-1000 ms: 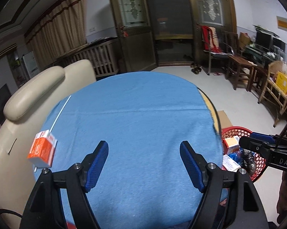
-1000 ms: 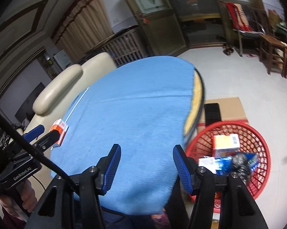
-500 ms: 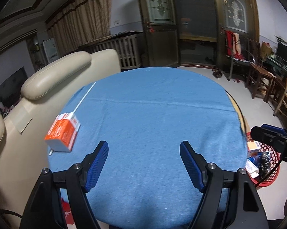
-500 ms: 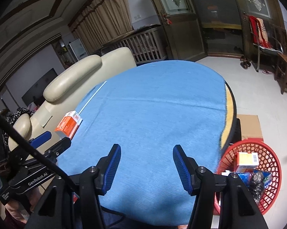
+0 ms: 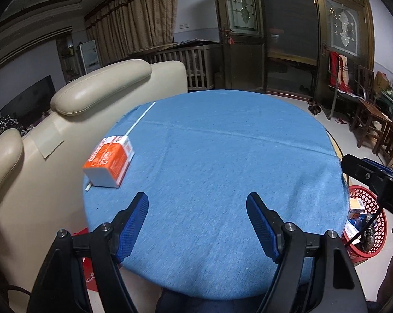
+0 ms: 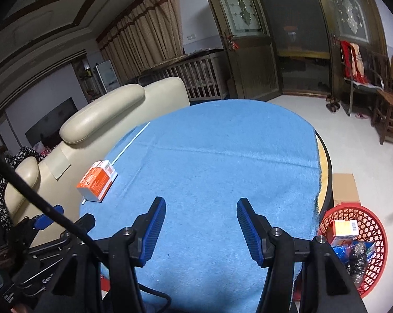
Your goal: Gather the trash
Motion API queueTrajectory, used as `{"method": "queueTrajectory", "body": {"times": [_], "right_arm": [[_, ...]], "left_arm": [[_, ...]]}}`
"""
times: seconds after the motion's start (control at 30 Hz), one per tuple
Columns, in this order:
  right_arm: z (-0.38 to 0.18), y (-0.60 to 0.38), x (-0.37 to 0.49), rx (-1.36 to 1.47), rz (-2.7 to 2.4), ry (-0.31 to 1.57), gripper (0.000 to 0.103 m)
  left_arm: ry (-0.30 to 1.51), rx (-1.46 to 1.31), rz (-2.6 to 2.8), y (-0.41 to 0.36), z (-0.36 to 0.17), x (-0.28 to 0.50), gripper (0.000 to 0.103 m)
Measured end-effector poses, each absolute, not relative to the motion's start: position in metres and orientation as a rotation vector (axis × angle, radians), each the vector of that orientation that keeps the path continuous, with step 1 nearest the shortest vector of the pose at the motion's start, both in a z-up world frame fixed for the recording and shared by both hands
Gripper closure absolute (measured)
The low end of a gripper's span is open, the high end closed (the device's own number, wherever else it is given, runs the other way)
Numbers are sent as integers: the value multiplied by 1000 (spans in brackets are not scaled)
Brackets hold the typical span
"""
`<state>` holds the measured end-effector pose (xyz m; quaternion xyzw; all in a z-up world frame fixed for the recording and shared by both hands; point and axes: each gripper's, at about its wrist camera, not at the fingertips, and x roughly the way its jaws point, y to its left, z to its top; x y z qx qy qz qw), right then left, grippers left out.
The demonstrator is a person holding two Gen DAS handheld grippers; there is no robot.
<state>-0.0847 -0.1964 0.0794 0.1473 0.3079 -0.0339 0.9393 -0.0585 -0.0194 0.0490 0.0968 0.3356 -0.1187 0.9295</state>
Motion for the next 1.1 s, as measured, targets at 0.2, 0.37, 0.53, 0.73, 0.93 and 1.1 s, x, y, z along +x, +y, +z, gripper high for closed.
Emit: {"method": "queueTrajectory", "body": {"times": [0.2, 0.37, 0.53, 0.73, 0.93, 1.1], "right_arm": [[77, -182, -90, 280, -56, 625, 42], [73, -181, -95, 281, -56, 628, 42], [71, -183, -97, 287, -58, 624, 42], [70, -187, -102, 298, -54, 623, 42], [71, -187, -103, 294, -49, 623, 42], [71, -187, -103, 298, -48, 622, 42]], "left_arm": [[677, 200, -210, -12, 51, -67, 25], [669, 192, -181, -6, 53, -69, 25], [670, 191, -159, -6, 53, -68, 25], [668, 193, -152, -7, 53, -67, 25], [667, 188, -146, -6, 54, -67, 25], [665, 192, -142, -5, 53, -66, 25]]}}
